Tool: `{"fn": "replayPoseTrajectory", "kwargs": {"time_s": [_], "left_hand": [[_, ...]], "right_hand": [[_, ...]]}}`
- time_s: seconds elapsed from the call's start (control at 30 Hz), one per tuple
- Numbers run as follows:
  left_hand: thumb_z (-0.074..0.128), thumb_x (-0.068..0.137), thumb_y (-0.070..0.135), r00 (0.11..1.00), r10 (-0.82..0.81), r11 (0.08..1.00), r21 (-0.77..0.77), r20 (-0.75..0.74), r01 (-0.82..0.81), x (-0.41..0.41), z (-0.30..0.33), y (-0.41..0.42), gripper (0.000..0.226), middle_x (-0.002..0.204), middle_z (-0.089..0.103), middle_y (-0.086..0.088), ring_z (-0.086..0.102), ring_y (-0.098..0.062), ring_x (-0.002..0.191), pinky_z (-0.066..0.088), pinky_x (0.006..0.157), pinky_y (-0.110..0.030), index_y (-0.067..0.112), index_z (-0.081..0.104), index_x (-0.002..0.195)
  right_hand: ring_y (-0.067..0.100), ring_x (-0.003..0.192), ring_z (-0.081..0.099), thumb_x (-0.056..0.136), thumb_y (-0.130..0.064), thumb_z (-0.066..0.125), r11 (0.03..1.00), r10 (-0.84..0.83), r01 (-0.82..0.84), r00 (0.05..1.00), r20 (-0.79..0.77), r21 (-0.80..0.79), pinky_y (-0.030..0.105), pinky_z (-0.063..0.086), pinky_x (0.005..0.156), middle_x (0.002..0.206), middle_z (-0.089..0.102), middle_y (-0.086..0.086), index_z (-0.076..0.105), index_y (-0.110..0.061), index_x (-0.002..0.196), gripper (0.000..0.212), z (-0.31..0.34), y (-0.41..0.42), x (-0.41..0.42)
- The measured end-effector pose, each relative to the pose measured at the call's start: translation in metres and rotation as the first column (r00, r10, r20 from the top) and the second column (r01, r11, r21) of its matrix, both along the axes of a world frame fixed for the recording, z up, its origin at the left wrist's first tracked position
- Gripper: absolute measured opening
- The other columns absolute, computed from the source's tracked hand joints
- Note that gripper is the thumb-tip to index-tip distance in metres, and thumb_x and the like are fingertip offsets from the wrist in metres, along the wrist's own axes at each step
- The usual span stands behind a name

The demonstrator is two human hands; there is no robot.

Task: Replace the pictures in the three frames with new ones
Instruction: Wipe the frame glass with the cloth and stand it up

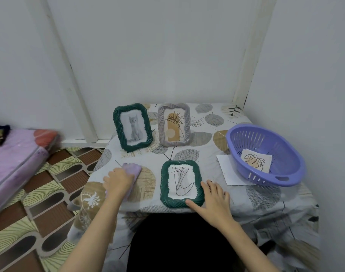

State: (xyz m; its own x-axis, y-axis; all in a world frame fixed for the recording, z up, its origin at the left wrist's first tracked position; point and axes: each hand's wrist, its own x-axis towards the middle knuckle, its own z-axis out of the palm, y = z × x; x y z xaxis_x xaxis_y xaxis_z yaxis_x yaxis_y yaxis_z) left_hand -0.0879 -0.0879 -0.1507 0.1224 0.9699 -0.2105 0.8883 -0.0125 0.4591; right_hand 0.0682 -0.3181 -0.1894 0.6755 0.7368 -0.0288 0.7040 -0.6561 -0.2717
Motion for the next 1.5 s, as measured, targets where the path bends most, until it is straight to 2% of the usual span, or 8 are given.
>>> {"fn": "replayPoseTrajectory", "kwargs": {"time_s": [0.23,0.33,0.5,0.73,0.83,1.0,1.37,1.5], "left_hand": [[0.055,0.090,0.027,0.903,-0.211,0.974,0.000,0.374,0.227,-0.004,0.019,-0.007,0.023,0.094,0.059,-0.014,0.053,-0.027,0.085,0.046,0.077,-0.037,0.004,0.054,0.091],[0.048,0.094,0.026,0.744,-0.323,0.917,-0.002,0.585,0.399,0.010,0.032,-0.031,0.018,0.092,0.064,-0.007,0.058,-0.023,0.083,0.047,0.074,-0.037,0.013,0.060,0.094],[0.055,0.088,0.005,0.613,-0.340,0.876,0.002,0.713,0.483,0.048,0.035,-0.064,0.011,0.072,0.059,0.001,0.052,-0.012,0.064,0.042,0.052,-0.014,0.016,0.057,0.087],[0.048,0.091,0.006,0.769,-0.491,0.871,0.210,0.410,0.444,0.054,-0.003,-0.059,0.024,0.113,0.059,-0.010,0.054,-0.023,0.106,0.042,0.091,-0.029,0.005,0.054,0.114],[0.047,0.093,0.017,0.780,-0.579,0.812,0.256,0.238,0.525,0.048,-0.017,-0.052,0.035,0.131,0.052,-0.010,0.045,-0.024,0.122,0.032,0.104,-0.033,0.008,0.048,0.127],[0.030,0.099,0.034,0.730,-0.683,0.717,0.167,-0.023,0.676,0.044,-0.032,-0.050,0.048,0.156,0.017,0.010,0.011,-0.019,0.145,0.008,0.118,-0.040,0.025,0.023,0.145],[0.016,0.099,0.041,0.698,-0.703,0.682,0.150,-0.137,0.716,0.038,-0.040,-0.051,0.049,0.156,0.004,0.018,-0.002,-0.010,0.146,-0.005,0.117,-0.047,0.033,0.008,0.147],[-0.014,0.079,0.050,0.710,-0.674,0.683,0.196,-0.205,0.704,0.038,-0.045,-0.054,0.072,0.155,0.003,0.020,-0.001,-0.008,0.145,-0.006,0.116,-0.047,0.034,0.004,0.147]], "right_hand": [[0.025,0.142,0.010,0.064,-0.086,0.029,0.999,0.030,-0.031,0.997,-0.072,-0.015,0.046,0.014,0.114,0.154,0.015,0.004,0.016,-0.020,0.145,0.106,0.019,0.005,-0.005],[0.023,0.128,0.038,0.075,-0.062,0.051,0.939,0.026,0.062,0.968,-0.248,0.339,0.038,0.030,0.109,0.139,0.042,0.006,0.035,-0.012,0.139,0.082,0.032,0.023,-0.017],[0.028,0.091,0.064,0.087,-0.020,0.062,0.687,0.255,0.569,0.394,-0.883,0.452,0.041,0.053,0.081,0.099,0.067,0.017,0.060,-0.003,0.101,0.022,0.056,0.053,-0.023],[0.021,0.076,0.052,0.081,-0.011,0.062,0.936,0.008,0.156,0.886,-0.463,0.314,0.024,0.041,0.059,0.069,0.053,0.002,0.056,-0.010,0.069,0.014,0.052,0.059,0.006],[0.030,0.105,0.052,0.085,-0.015,0.060,0.987,0.038,-0.011,0.985,-0.166,0.161,0.036,0.044,0.088,0.114,0.048,0.013,0.047,-0.007,0.126,0.043,0.039,0.066,0.005],[0.026,0.079,0.062,0.057,-0.043,0.080,0.994,0.034,-0.063,0.952,0.303,0.088,0.034,0.050,0.060,0.099,0.066,0.009,0.067,-0.016,0.099,0.052,0.014,0.071,-0.030],[0.034,0.108,0.049,0.075,-0.002,0.053,0.984,0.159,-0.174,0.959,0.235,0.043,0.039,0.040,0.091,0.129,0.048,0.018,0.042,-0.002,0.133,0.059,0.006,0.106,-0.003],[0.021,0.081,0.063,0.051,-0.017,0.079,0.904,0.367,-0.418,0.866,0.339,0.091,0.026,0.052,0.068,0.110,0.066,0.003,0.062,-0.016,0.115,0.067,-0.004,0.083,-0.003]]}}
